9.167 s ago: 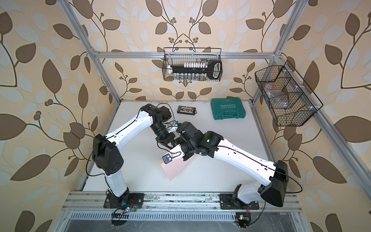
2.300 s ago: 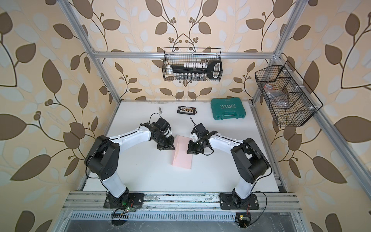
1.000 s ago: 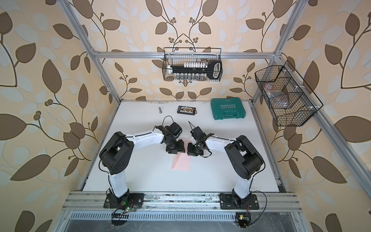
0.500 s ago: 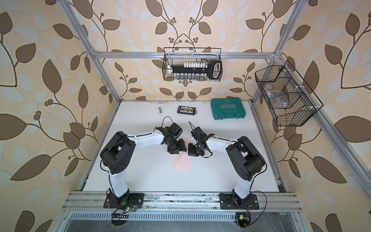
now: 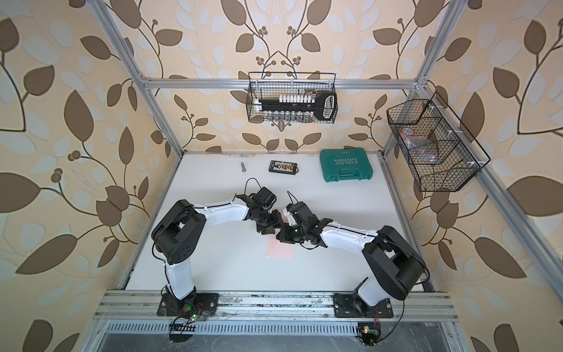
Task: Fold the letter paper in half and place it into the envelope
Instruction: Fold the envelope flap on the envelope.
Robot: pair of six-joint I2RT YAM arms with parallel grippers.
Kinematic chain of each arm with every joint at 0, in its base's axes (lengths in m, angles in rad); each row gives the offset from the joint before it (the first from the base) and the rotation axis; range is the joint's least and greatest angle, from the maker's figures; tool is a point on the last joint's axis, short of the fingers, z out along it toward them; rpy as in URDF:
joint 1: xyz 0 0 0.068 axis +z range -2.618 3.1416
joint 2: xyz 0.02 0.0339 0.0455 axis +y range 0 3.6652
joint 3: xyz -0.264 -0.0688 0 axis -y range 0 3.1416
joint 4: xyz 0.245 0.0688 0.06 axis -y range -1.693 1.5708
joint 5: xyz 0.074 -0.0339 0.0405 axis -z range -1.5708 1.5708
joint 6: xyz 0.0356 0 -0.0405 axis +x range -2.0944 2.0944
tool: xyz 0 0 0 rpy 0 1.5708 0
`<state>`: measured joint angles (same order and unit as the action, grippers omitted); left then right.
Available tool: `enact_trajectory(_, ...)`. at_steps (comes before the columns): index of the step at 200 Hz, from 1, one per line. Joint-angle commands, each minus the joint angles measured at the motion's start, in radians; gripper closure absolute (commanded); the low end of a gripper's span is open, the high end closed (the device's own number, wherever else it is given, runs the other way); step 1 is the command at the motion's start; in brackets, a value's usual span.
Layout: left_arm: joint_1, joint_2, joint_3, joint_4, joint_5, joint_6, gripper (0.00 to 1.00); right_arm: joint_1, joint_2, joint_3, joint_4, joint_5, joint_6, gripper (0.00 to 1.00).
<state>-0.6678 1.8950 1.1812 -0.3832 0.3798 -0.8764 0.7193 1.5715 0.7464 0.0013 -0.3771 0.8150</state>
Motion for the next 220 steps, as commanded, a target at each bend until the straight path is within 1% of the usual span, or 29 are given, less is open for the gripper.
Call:
enact_trajectory(1, -0.008, 0.059, -0.050, -0.075, -0.016, -0.043, 0.45, 0.038, 0.067, 0.009, 0.096, 0.008, 0.083, 1.00)
enact_trajectory(22, -0.007, 0.055, -0.041, -0.091, -0.020, -0.047, 0.46, 0.043, 0.103, 0.008, 0.141, 0.021, 0.112, 1.00)
enact_trajectory(41, -0.002, 0.043, -0.050, -0.093, -0.027, -0.053, 0.46, 0.044, 0.120, 0.011, 0.143, 0.046, 0.108, 1.00)
enact_trajectory(69, 0.007, 0.029, -0.067, -0.095, -0.033, -0.056, 0.47, 0.042, 0.142, 0.031, 0.077, 0.081, 0.081, 1.00)
enact_trajectory(100, 0.017, 0.016, -0.083, -0.081, -0.029, -0.077, 0.47, 0.042, 0.147, -0.006, 0.068, 0.133, 0.087, 1.00)
enact_trajectory(129, 0.022, 0.010, -0.072, -0.073, -0.024, -0.094, 0.47, 0.043, 0.183, -0.002, 0.021, 0.142, 0.082, 1.00)
enact_trajectory(149, 0.028, 0.001, -0.034, -0.100, -0.035, -0.083, 0.47, 0.043, 0.191, -0.006, -0.002, 0.150, 0.084, 1.00)
enact_trajectory(172, 0.032, -0.011, 0.049, -0.155, -0.063, -0.047, 0.49, 0.041, 0.189, -0.007, -0.024, 0.157, 0.068, 1.00)
enact_trajectory(198, 0.035, 0.037, 0.139, -0.185, -0.052, -0.028, 0.52, 0.040, 0.195, 0.001, -0.029, 0.142, 0.060, 1.00)
enact_trajectory(220, 0.035, 0.062, 0.171, -0.182, -0.050, -0.029, 0.56, 0.041, 0.194, 0.000, -0.030, 0.131, 0.060, 1.00)
